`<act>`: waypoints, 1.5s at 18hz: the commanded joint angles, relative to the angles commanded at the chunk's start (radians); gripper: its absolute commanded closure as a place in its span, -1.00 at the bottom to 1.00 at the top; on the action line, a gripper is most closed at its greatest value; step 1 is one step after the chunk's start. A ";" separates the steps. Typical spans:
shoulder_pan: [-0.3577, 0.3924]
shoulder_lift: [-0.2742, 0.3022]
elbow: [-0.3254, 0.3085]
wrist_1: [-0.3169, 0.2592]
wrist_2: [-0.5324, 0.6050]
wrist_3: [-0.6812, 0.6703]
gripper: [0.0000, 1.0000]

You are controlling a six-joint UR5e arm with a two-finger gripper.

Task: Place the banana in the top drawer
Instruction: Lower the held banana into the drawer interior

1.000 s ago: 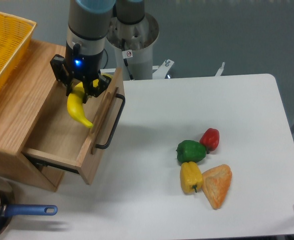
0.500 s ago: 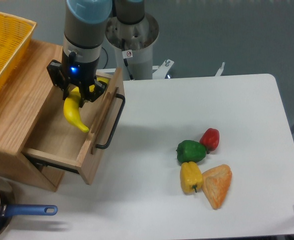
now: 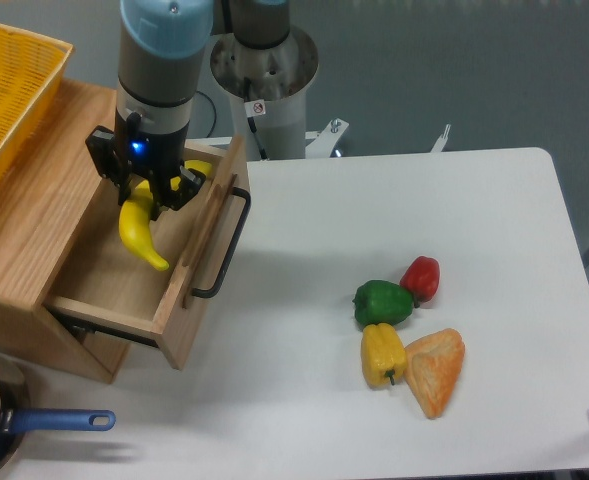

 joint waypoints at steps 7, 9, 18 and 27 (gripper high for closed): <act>-0.002 -0.012 0.000 0.000 0.002 0.002 0.11; -0.002 -0.020 0.000 0.000 0.003 0.002 0.11; -0.002 -0.026 -0.002 0.000 0.003 0.005 0.10; -0.003 -0.032 -0.011 0.002 0.008 0.008 0.06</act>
